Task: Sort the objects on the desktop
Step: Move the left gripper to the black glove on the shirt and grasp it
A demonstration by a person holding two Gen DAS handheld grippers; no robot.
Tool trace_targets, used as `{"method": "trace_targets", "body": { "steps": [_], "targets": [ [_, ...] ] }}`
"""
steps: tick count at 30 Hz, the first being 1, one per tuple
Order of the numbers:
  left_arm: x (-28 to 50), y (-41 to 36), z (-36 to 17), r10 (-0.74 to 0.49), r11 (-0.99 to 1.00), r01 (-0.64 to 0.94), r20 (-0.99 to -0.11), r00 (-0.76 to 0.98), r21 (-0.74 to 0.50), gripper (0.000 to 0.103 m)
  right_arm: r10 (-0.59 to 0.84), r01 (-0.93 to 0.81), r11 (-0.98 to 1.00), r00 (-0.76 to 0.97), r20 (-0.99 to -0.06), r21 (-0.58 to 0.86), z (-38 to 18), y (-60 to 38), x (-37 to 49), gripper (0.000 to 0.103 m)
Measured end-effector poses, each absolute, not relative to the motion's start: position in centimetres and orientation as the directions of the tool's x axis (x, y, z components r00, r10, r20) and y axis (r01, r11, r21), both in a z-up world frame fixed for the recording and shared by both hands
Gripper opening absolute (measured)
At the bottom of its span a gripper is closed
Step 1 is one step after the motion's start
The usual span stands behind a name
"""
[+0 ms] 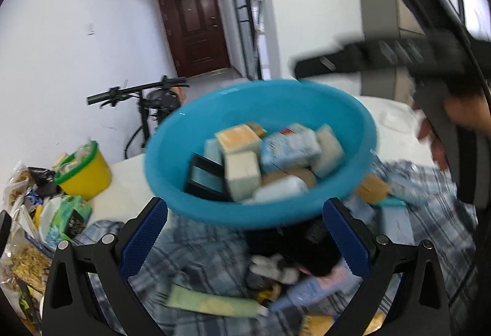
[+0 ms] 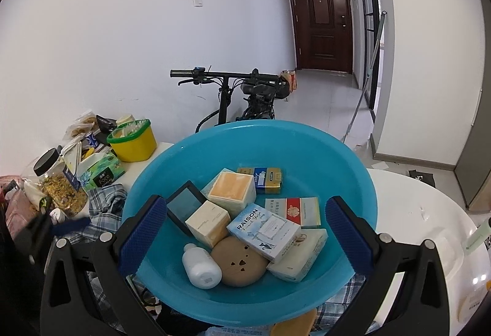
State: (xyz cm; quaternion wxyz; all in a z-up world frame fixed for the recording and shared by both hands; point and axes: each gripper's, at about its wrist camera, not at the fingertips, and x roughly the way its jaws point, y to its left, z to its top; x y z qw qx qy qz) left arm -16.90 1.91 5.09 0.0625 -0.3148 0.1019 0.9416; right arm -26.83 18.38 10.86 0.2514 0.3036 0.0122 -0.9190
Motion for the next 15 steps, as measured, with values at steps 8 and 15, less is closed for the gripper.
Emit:
{"method": "trace_targets", "body": {
  "steps": [8,15],
  "targets": [
    [-16.2,5.4,1.7,0.071,-0.951,-0.244,-0.633,-0.771,0.191,0.103,-0.457,0.460,-0.875,-0.686,-0.566,0.150,10.8,19.1,-27.2,0.103],
    [-17.2,5.1,-0.9,0.115,-0.958,-0.261,-0.681,-0.723,0.115,0.103,-0.463,0.459,-0.873,-0.669,-0.582,0.166,10.0,18.8,-27.6,0.103]
  ]
}}
